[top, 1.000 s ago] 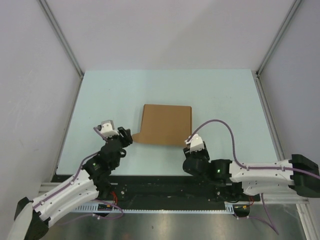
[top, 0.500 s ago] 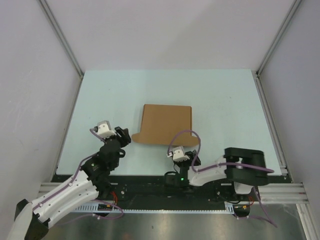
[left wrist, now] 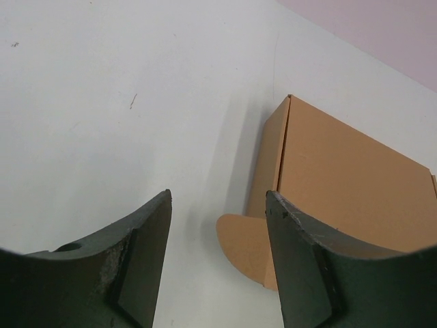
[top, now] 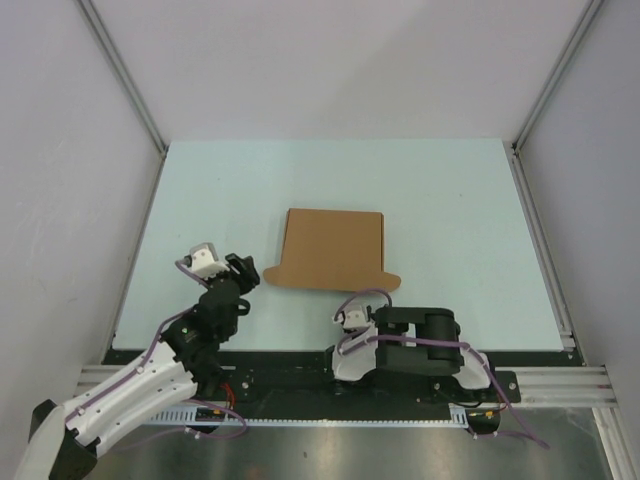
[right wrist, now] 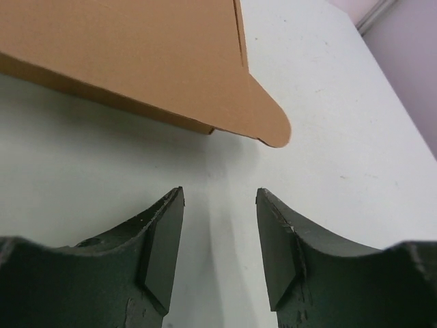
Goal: Fold the paper box
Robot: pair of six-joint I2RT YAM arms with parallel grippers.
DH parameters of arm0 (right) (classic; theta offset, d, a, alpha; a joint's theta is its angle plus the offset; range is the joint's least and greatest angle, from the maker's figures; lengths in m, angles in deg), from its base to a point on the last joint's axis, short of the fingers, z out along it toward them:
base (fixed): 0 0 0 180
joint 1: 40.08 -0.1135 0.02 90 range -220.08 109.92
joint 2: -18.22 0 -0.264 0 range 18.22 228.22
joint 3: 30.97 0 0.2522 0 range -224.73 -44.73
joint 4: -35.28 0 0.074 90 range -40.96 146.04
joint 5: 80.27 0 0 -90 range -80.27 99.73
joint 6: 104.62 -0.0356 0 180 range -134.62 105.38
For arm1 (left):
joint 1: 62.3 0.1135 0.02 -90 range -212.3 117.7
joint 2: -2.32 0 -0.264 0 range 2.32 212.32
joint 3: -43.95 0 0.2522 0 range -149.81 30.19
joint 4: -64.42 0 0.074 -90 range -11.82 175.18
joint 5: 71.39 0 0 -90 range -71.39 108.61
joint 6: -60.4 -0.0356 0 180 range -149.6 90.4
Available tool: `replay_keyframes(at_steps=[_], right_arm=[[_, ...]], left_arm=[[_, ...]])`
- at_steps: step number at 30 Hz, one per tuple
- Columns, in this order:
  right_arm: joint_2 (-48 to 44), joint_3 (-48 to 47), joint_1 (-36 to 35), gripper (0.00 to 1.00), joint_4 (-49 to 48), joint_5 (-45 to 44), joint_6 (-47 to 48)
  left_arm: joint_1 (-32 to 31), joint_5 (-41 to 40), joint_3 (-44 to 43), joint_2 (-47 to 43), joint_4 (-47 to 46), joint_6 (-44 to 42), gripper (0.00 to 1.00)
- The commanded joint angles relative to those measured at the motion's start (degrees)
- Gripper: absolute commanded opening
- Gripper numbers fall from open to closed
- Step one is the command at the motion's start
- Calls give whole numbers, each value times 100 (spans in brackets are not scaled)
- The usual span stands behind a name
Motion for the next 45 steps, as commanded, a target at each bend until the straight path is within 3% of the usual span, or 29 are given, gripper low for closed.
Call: replay_keyframes(at_steps=[1, 5, 13, 16, 18, 19, 20, 21, 22, 23, 25, 26, 28, 29, 31, 34, 35, 36, 37, 38, 39, 41, 45], right_arm=[[-147, 386, -505, 53, 1516, -307, -1520], [-919, 492, -1173, 56, 1507, -202, -1493], [-3947, 466, -2447, 58, 1507, 36, -1291], [-5039, 299, -2440, 55, 780, 62, -214], [-6593, 333, -2082, 58, -1820, 393, 3717], [-7138, 595, -1731, 64, -3556, 1014, 5781], [-8179, 1067, -475, 66, -5818, 2090, 7359], [-8485, 1115, 277, 68, -6128, 4059, 7688], [-8619, 1038, 990, 69, -6166, 4757, 7683], [-8325, 828, 2424, 69, -5722, 5774, 7804], [-7578, -261, 3331, 76, -4983, 6440, 8050], [-7253, -534, 3517, 78, -4692, 6495, 8217], [-6364, -940, 3274, 87, -4628, 5762, 8928], [-6118, -950, 3134, 90, -4863, 4635, 9218], [-5738, -932, 3088, 100, -5224, 4019, 9309], [-5878, -591, 4304, 100, -5936, 6796, 9185], [-5852, -563, 4258, 99, -6207, 7003, 9429], [-5756, -589, 4031, 98, -6210, 6597, 9875], [-5529, -633, 3246, 97, -6167, 6053, 10306], [-5335, -651, 2907, 97, -6114, 4934, 11085], [-5194, -651, 2626, 98, -6052, 4549, 11241], [-4965, -555, 2177, 96, -5833, 4151, 11295], [-4657, -37, 1341, 93, -6377, 3298, 12180]], left_arm=[[-24, -330, -47, -35, -16, 192, 63], [-24, -418, -48, -193, 28, 227, 63], [-24, -278, -21, -282, 335, 684, 63], [-16, -172, -82, -194, 406, 851, 62], [-7, -59, -179, -54, 485, 1079, 61], [-7, 12, -275, 17, 450, 1080, 61], [2, 56, -354, 87, 380, 1071, 61], [19, 213, -442, 244, 345, 993, 62], [28, 267, -687, 333, 353, 931, 63], [63, 337, -837, 395, 414, 852, 65], [116, 495, -1266, 544, 493, 562, 70], [142, 548, -1391, 562, 642, 492, 82], [282, 819, -1577, 527, 722, 421, 90], [353, 1013, -1603, 492, 714, 351, 94], [459, 1373, -1569, 299, 749, 254, 98], [512, 1541, -1088, -70, 460, 341, 90], [521, 1490, -963, -158, 476, 490, 83], [529, 1446, -866, -306, 546, 874, 79], [538, 1436, -665, -377, 581, 982, 77], [538, 1393, -585, -422, 669, 1062, 76], [529, 1332, -523, -474, 757, 1254, 76], [556, 1182, -365, -466, 1054, 1544, 77], [556, 997, -206, -413, 1346, 2413, 79]])
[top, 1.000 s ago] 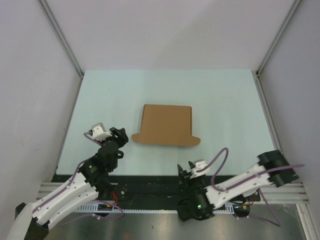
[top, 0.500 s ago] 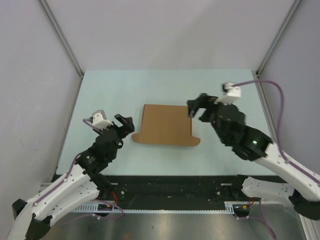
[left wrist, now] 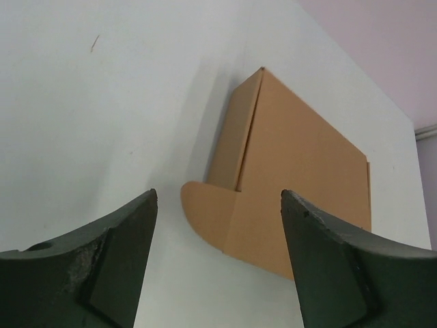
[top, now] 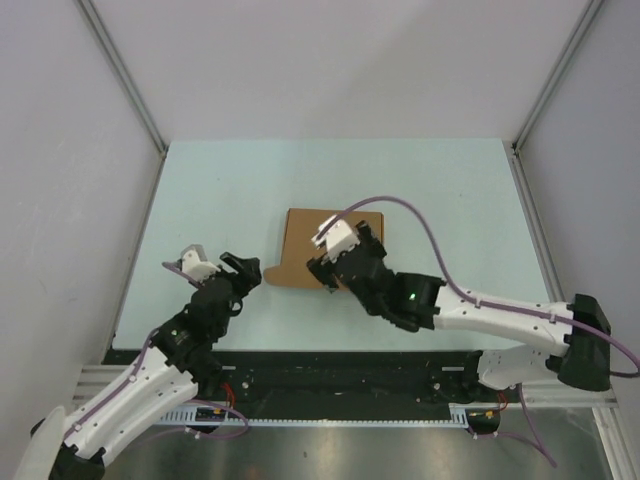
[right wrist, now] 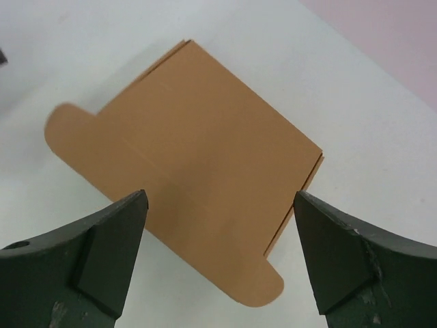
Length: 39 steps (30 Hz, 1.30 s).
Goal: Fold the paper box
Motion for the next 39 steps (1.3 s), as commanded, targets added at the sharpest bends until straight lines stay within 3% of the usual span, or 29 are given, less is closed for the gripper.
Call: replay_keyframes(at_steps=[1, 8, 13, 18, 22, 26, 31, 32, 33, 39], right_arm=[[331, 414, -701, 91, -515, -1300, 1339], [876, 907, -1141, 84, -1190, -1081, 1831], [1245, 1126, -1265, 79, -1587, -949, 1999], [983, 1320, -1257, 76, -1877, -896, 1701], [210, 1312, -363, 70, -1721, -975, 508], [-563, 1303, 1568, 58, -754, -326, -1364], [-337, 1443, 2917, 73, -462, 1403, -2463], [-328, 1530, 3032, 74, -549, 1589, -2544], [-119, 1723, 3564, 74, -829, 2418, -3050], [348, 1997, 4174, 72, -1436, 3610, -3634]], left_arm=[[55, -157, 174, -13, 426, 1202, 79], [47, -174, 517, 30, 717, 2161, 77], [55, -69, 597, 259, 603, 2311, 76], [99, -271, 693, 592, 164, 2416, 74], [475, -123, 746, 1172, -494, 2522, 71], [951, 343, 834, 2189, -1347, 2513, 66], [1048, 747, 755, 3123, -2357, 2338, 64], [1048, 809, 764, 3324, -2481, 2355, 63], [1048, 1062, 772, 3605, -2883, 2329, 59], [1040, 1459, 693, 4152, -3439, 2171, 53]])
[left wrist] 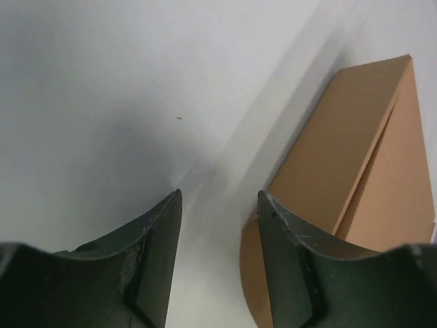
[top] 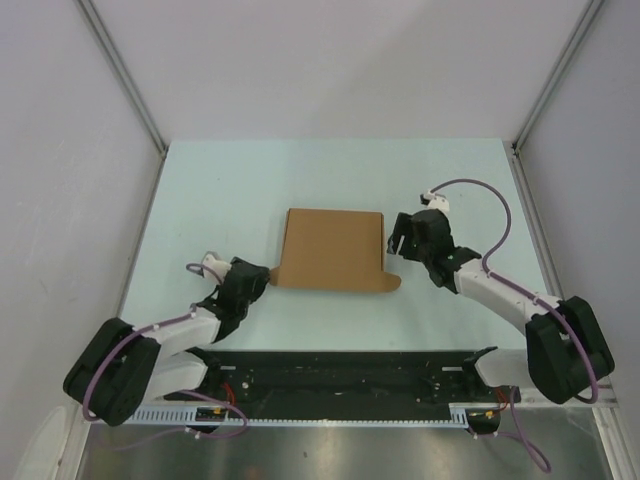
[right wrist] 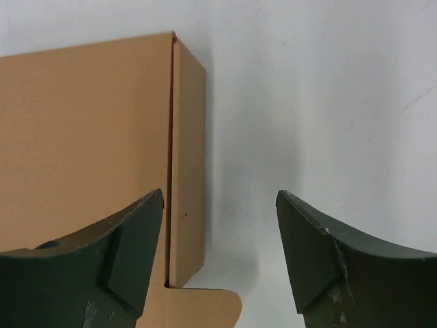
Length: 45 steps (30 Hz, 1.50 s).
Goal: Fold the paper box
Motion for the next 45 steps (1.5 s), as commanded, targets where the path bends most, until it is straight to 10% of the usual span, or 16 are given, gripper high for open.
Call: replay_keyframes(at_steps=[1, 33, 45], right_arm=[[277, 241, 357, 72, -660, 1426, -906], [225, 1315, 226, 48, -2357, 3274, -2938], [-979, 850, -30, 66, -319, 2000, -1814]], left_arm=[[30, 557, -106, 408, -675, -237, 53], [241, 3195, -2479, 3055, -2224, -1064, 41], [697, 2555, -2814, 2985, -1477, -1452, 47]])
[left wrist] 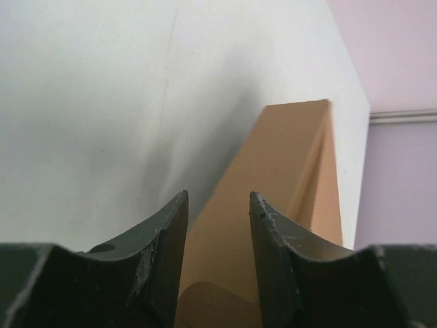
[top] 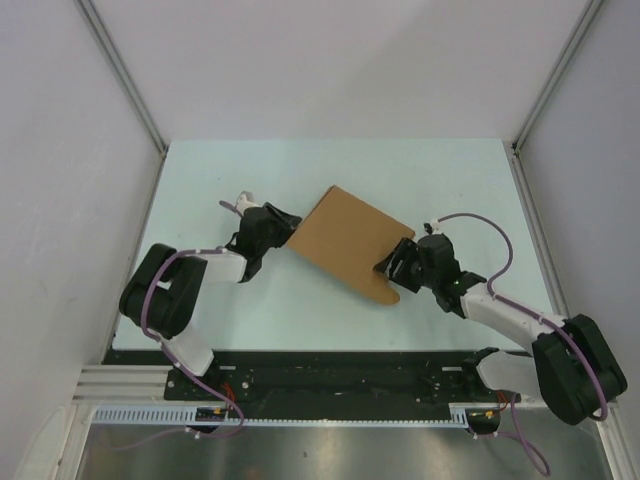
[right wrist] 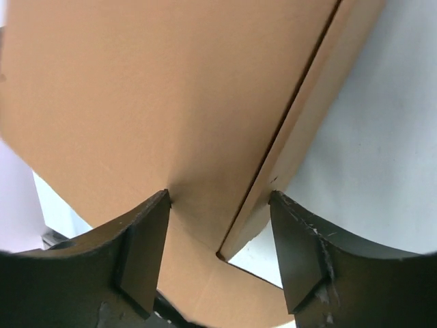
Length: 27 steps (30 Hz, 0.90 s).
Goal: Fold the paper box
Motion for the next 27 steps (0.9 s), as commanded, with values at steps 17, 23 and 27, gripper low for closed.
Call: replay_keyframes(at_steps=[17, 23, 27], right_arm=[[-1075, -1451, 125, 72, 1501, -1263, 1679], [503, -2287, 133, 61, 411, -1730, 2100], [1403, -2867, 90, 46, -265, -1345, 2329]], left_arm=[[732, -2392, 318, -2109, 2414, 215, 57], [-119, -2312, 1065, -3173, 2616, 506, 45], [-858, -2461, 1487, -3588, 2774, 682, 30]])
